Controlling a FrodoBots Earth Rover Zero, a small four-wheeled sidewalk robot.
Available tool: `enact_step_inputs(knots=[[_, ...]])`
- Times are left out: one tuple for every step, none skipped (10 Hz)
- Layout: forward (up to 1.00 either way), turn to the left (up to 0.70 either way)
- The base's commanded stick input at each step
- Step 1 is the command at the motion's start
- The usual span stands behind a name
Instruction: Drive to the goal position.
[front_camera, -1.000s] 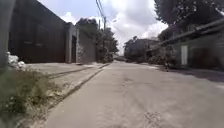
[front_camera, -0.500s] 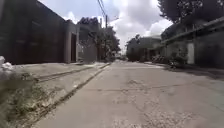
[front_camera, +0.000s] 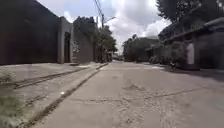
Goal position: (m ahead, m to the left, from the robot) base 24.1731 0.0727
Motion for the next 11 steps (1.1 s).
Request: enact_step_inputs(knots=[[1.00, -0.02], [1.00, -0.03], [1.00, -0.04], [1.00, -0.08], [1.00, -0.07], [1.00, -0.02], [1.00, 0.00], [1.00, 0.00], [1.00, 0.00], [1.00, -0.02], [1.00, -0.09]])
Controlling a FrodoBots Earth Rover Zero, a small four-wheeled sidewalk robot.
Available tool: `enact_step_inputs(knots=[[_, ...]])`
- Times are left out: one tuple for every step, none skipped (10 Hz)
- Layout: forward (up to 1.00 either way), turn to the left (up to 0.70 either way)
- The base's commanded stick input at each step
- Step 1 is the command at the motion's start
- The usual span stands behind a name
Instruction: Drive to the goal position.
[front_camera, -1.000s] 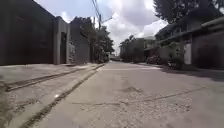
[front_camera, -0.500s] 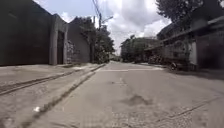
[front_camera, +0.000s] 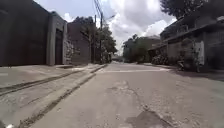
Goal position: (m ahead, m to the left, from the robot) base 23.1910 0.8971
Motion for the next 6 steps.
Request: enact_step_inputs(knots=[[1.00, -0.39], [1.00, -0.37], [1.00, -0.34], [1.00, -0.05], [1.00, 0.00], [1.00, 0.00]])
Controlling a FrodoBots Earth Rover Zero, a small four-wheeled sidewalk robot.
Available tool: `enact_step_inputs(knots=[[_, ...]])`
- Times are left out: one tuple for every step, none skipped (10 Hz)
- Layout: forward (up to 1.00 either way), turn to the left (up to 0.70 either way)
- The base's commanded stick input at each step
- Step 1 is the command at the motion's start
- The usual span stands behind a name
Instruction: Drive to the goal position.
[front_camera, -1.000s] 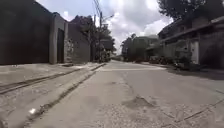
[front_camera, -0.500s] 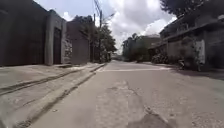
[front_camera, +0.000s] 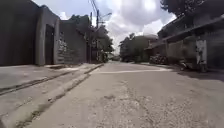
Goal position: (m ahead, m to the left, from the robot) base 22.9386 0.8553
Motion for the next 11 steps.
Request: enact_step_inputs(knots=[[1.00, 0.00], [1.00, 0.00], [1.00, 0.00], [1.00, 0.00], [1.00, 0.00], [1.00, 0.00], [1.00, 0.00], [1.00, 0.00], [1.00, 0.00], [1.00, 0.00], [1.00, 0.00]])
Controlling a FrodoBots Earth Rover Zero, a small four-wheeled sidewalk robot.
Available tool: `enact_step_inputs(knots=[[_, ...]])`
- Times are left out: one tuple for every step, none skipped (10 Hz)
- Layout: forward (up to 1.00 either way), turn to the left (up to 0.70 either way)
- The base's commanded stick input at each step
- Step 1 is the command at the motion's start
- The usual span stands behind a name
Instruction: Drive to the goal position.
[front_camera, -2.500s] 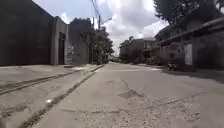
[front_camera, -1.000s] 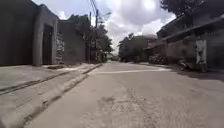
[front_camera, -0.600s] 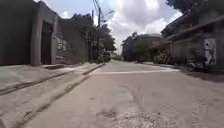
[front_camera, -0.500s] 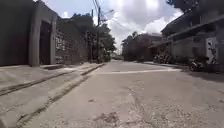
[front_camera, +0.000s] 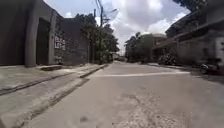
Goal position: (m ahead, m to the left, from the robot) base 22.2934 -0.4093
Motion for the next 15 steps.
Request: enact_step_inputs(knots=[[1.00, 0.00], [1.00, 0.00], [1.00, 0.00], [1.00, 0.00], [1.00, 0.00], [1.00, 0.00], [1.00, 0.00], [1.00, 0.00], [1.00, -0.01], [1.00, -0.12], [1.00, -0.28], [1.00, -0.40], [1.00, -0.40], [1.00, -0.40], [1.00, -0.40]])
